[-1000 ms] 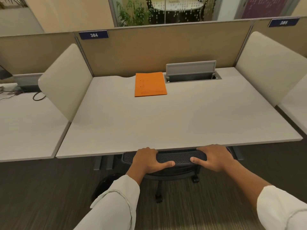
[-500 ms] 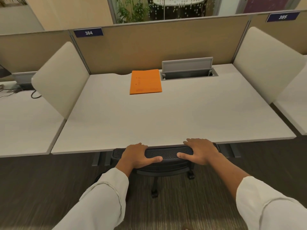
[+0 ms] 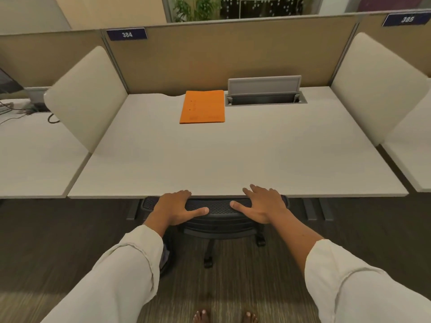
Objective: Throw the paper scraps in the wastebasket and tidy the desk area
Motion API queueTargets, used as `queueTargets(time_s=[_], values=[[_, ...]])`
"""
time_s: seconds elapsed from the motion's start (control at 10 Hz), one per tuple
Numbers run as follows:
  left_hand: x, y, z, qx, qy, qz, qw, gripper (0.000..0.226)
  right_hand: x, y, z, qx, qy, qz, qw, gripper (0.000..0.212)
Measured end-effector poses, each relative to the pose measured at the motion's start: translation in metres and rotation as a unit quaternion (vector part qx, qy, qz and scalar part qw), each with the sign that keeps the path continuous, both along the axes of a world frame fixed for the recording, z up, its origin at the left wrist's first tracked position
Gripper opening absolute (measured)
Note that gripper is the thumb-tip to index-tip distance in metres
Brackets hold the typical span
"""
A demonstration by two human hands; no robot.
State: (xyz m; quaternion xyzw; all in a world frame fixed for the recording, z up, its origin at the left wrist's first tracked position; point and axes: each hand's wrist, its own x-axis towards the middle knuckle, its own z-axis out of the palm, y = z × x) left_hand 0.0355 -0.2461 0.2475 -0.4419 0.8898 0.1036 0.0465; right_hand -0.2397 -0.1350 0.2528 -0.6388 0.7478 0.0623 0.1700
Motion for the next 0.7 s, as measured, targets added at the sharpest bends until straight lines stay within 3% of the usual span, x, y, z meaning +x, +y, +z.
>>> queueTargets(time_s=[0.3, 0.5, 0.6, 0.7], values=[[-0.004, -0.004, -0.001, 0.034, -0.026, 0.008, 0.999, 0.095, 0.004, 0.004, 0.001, -0.015, 0.01, -0.027, 0.999, 0.122], [-0.004, -0.004, 0.004, 0.065, -0.055, 0.005, 0.996, 0.114, 0.006, 0.003, 0.001, -0.011, 0.006, -0.045, 0.999, 0.124], [-0.007, -0.007, 0.009, 0.102, -0.058, 0.005, 0.993, 0.117, -0.002, 0.002, 0.001, 0.004, -0.003, -0.05, 0.999, 0.124], [-0.015, -0.017, 0.016, 0.075, -0.025, 0.026, 0.997, 0.111, -0.009, 0.007, -0.002, 0.011, -0.006, -0.071, 0.997, 0.119]])
